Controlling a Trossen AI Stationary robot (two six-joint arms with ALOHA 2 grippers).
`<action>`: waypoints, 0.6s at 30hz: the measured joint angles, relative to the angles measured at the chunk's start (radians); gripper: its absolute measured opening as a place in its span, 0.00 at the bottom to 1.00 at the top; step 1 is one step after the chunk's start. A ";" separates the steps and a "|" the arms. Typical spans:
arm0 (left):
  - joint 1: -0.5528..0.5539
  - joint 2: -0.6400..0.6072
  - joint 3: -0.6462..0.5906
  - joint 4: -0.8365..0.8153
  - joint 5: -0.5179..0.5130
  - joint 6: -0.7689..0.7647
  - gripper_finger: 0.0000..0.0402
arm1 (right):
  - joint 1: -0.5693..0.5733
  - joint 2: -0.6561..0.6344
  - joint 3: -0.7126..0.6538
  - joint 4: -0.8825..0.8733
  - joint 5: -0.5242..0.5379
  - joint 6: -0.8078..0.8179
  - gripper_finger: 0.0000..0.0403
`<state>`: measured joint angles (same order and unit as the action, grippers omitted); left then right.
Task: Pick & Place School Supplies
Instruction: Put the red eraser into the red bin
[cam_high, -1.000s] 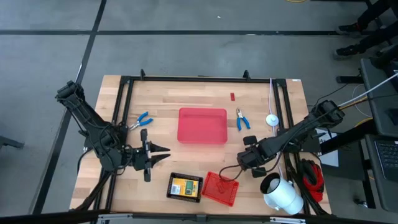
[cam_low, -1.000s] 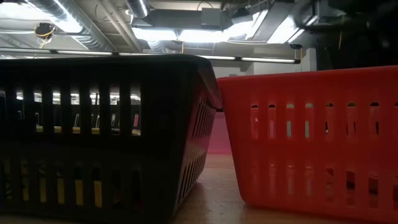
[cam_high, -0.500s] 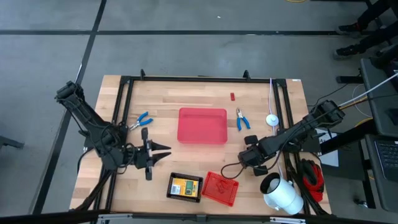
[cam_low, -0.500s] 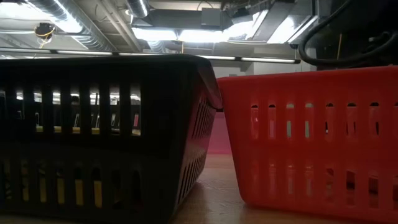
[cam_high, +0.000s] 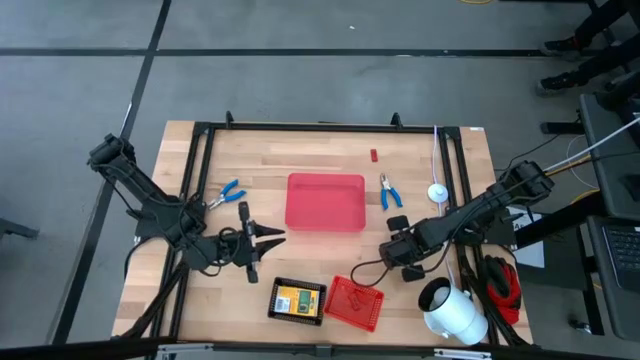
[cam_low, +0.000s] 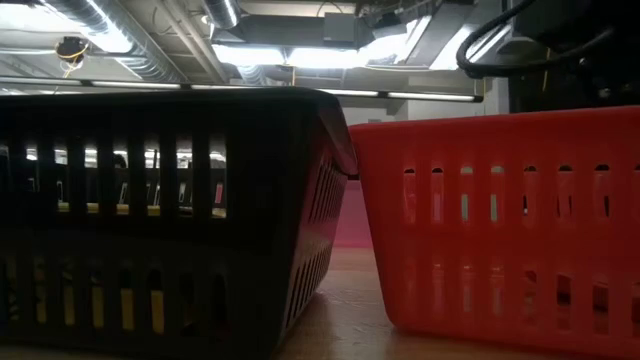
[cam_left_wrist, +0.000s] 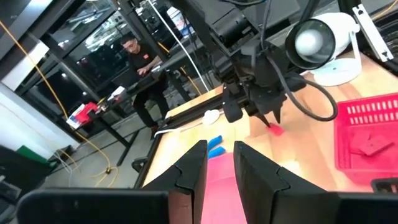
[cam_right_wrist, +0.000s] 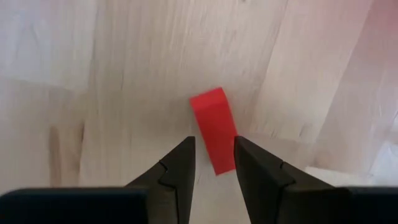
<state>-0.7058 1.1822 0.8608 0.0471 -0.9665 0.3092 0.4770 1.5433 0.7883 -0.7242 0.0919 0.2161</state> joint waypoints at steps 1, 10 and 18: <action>0.004 0.001 0.000 0.001 0.000 0.000 0.19 | -0.001 0.000 0.000 0.002 0.002 0.000 0.28; 0.009 0.002 0.000 0.001 0.023 -0.002 0.19 | -0.010 0.000 0.000 0.038 -0.003 -0.001 0.28; 0.009 0.002 0.000 0.001 0.023 -0.003 0.19 | -0.010 0.000 -0.020 0.057 -0.053 0.011 0.28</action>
<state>-0.6964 1.1847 0.8608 0.0481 -0.9440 0.3058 0.4671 1.5433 0.7683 -0.6668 0.0390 0.2272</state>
